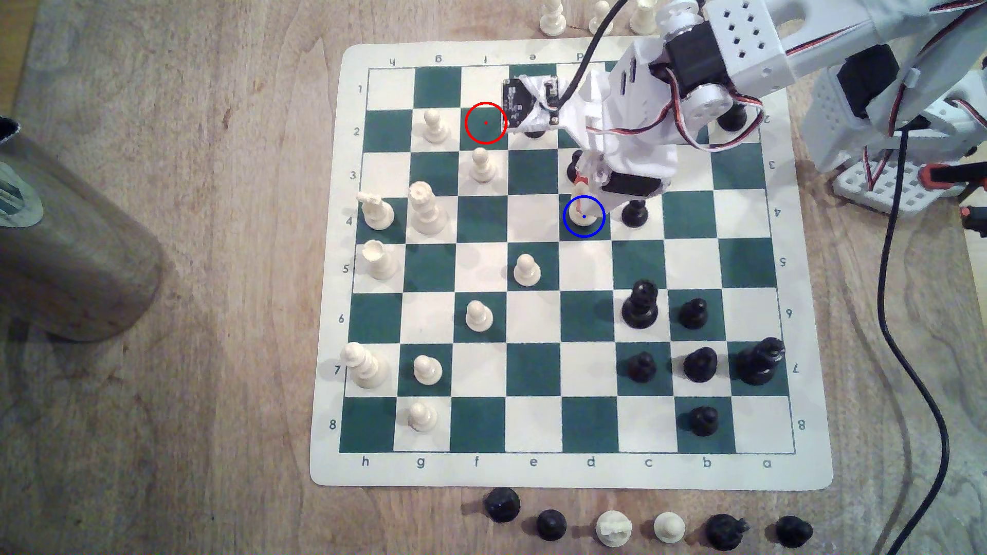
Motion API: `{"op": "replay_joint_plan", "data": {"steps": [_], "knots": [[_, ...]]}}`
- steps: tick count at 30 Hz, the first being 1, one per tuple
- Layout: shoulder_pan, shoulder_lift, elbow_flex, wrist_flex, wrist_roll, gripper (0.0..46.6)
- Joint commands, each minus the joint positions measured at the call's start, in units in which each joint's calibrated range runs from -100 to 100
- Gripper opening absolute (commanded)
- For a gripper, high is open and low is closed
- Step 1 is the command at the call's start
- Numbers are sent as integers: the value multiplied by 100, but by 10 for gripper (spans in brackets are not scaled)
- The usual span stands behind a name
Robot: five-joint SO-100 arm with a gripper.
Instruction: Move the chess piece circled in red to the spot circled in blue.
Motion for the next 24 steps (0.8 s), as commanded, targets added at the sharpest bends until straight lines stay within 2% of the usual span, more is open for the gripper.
{"op": "replay_joint_plan", "data": {"steps": [1, 5, 8, 9, 11, 19, 24], "knots": [[111, 23, -116, -91, 10, 29], [103, 57, -98, -100, 10, 35], [96, 83, -80, -91, -15, 78], [80, 91, -80, -50, -20, 106], [64, 74, -62, -18, -29, 126], [33, -223, -62, 302, -39, 153], [-14, -766, -107, 539, -171, 183]]}}
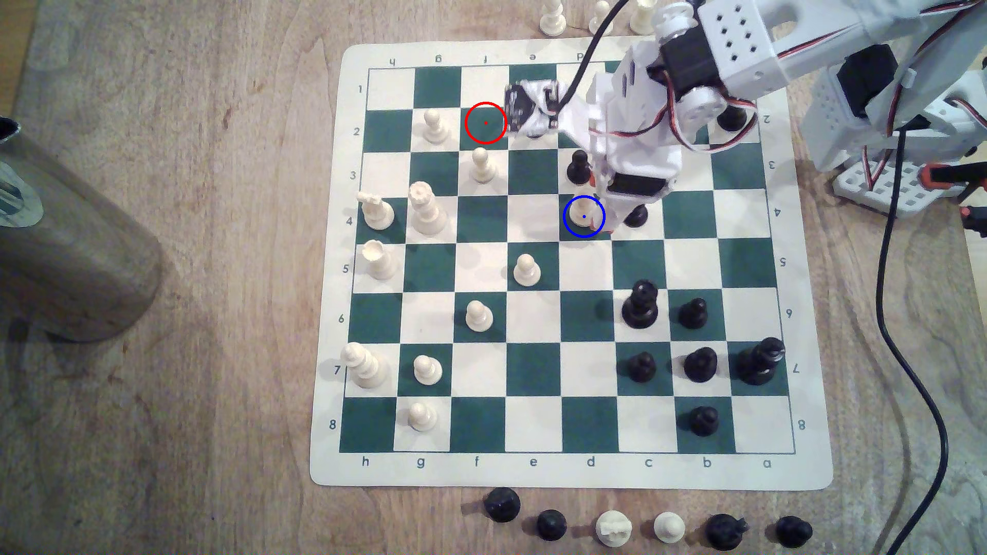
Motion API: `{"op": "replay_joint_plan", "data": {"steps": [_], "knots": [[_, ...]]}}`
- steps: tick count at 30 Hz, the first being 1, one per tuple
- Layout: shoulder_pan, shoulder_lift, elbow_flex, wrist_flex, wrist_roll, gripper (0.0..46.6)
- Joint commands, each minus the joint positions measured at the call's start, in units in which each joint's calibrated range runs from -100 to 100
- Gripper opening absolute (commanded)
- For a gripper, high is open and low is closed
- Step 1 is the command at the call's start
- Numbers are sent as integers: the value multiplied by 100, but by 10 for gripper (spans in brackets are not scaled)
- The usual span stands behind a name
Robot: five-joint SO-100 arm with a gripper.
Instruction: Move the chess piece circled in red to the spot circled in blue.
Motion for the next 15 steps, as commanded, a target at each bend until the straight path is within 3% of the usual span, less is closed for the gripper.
{"op": "replay_joint_plan", "data": {"steps": [1, 15], "knots": [[-81, -809, -125, 214, -93, 188], [-457, -2498, 283, 1319, -225, 190]]}}
